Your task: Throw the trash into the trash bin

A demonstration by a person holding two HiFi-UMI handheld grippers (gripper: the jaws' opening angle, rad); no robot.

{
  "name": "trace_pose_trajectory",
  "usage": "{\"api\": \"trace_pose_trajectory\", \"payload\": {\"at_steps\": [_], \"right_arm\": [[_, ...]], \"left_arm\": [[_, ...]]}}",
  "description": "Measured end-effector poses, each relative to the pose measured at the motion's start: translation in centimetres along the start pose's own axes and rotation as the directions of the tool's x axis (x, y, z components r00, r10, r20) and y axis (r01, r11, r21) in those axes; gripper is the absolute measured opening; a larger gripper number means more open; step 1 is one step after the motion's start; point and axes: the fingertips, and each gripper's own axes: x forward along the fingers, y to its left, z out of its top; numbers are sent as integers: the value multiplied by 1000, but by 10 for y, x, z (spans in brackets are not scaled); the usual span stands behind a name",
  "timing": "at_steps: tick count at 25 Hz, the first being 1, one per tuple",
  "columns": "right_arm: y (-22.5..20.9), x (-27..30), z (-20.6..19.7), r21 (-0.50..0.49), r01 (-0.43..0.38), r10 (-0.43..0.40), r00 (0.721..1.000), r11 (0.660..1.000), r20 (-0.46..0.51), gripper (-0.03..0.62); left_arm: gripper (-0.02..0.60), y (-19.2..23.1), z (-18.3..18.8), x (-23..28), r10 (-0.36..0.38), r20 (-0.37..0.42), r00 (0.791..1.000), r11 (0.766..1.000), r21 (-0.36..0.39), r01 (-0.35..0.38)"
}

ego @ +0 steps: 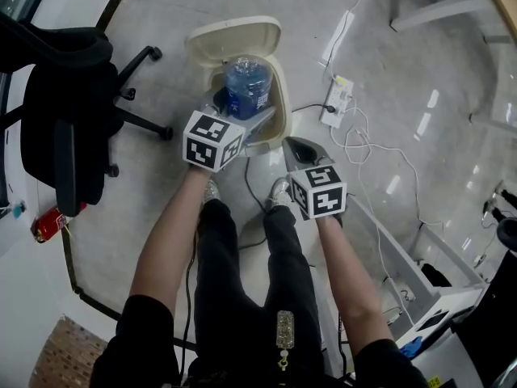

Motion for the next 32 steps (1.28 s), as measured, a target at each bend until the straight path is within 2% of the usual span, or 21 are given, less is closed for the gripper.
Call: {"api": "trace_pose_trajectory", "payload": {"at_steps": [6, 11, 15, 20, 30, 31, 32], "right_arm": [[-5, 11, -9, 4, -20, 20, 999, 1000, -29, 3], [-11, 14, -16, 14, -30, 30, 998, 999, -51, 2], [-15, 14, -18, 20, -29, 31, 998, 999, -54, 3], [-22, 14, -24, 28, -20, 22, 998, 999, -63, 3], [-18, 9, -11, 32, -16, 17, 998, 999, -53, 3], [-17, 8, -7, 33, -15, 17, 999, 999, -49, 3], [-16, 7, -2, 33, -14, 15, 999, 999, -45, 2]], "left_arm": [[436, 14, -44, 27, 33, -137, 990, 999, 14, -31], [442, 22, -75, 39, 71, -272, 960, 997, 27, -66], [447, 26, -93, 42, 88, -333, 939, 996, 28, -83], [467, 32, -99, 41, 94, -360, 928, 995, 17, -94], [465, 27, -91, 24, 92, -356, 930, 995, 3, -97], [438, 27, -88, 20, 92, -353, 931, 995, 6, -96], [381, 28, -84, 15, 97, -347, 933, 995, 12, -99]]}}
